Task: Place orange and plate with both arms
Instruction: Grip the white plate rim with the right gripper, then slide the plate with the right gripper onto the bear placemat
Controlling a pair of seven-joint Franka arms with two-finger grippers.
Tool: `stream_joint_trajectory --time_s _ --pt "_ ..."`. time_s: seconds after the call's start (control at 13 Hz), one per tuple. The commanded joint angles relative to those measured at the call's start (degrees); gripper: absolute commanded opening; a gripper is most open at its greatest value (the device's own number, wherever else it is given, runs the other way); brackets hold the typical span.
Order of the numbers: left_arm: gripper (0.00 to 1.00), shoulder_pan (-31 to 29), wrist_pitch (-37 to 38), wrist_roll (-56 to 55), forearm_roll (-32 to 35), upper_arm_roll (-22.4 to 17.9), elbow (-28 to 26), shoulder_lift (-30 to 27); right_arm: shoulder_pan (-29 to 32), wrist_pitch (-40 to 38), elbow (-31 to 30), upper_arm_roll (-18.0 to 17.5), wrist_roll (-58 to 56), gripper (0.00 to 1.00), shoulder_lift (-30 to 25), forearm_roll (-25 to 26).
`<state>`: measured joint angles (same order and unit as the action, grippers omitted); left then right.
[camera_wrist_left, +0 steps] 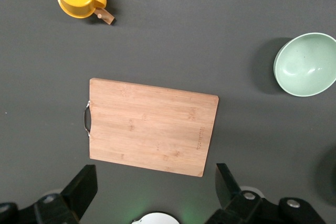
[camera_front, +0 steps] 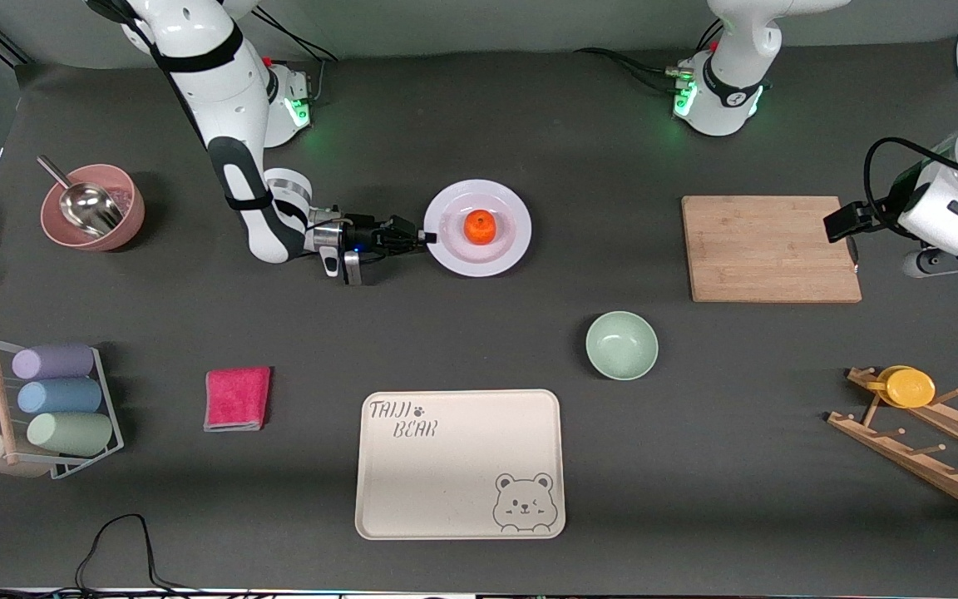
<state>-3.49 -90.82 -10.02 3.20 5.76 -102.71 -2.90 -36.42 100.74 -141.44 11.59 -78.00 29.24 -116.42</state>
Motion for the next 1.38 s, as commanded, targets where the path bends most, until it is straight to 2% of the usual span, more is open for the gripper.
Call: stream_joint_trajectory --time_s 0.0,0.15,0.38,0.62,1.08,1.31 --pt "1.0 -0.99 3.19 0.62 -0.04 0.56 3.12 0.44 -0.32 -0.37 -0.5 0.98 6.88 0.0 -6.11 -0.48" --pt "1.0 -0.9 3.28 0.27 -0.13 0.65 3.39 0.44 -0.32 -0.11 0.37 2.2 11.18 0.0 -8.75 2.58" --pt "1.0 -0.9 3.89 0.09 -0.04 0.65 3.66 0.44 -0.41 -0.02 5.2 7.82 18.74 0.0 -10.08 11.37" --pt "1.0 -0.73 4.42 -0.08 -0.04 0.74 3.92 0.44 -0.15 -0.02 9.85 8.36 22.09 0.0 -8.86 11.83" --pt "1.0 -0.73 5.22 -0.17 -0.04 0.74 4.1 0.44 4.41 -0.02 28.47 8.54 25.53 0.0 2.46 12.01" --pt "1.0 -0.73 5.3 -0.17 -0.04 0.74 4.1 0.44 7.93 -0.28 42.69 8.54 31.65 0.0 11.33 11.92"
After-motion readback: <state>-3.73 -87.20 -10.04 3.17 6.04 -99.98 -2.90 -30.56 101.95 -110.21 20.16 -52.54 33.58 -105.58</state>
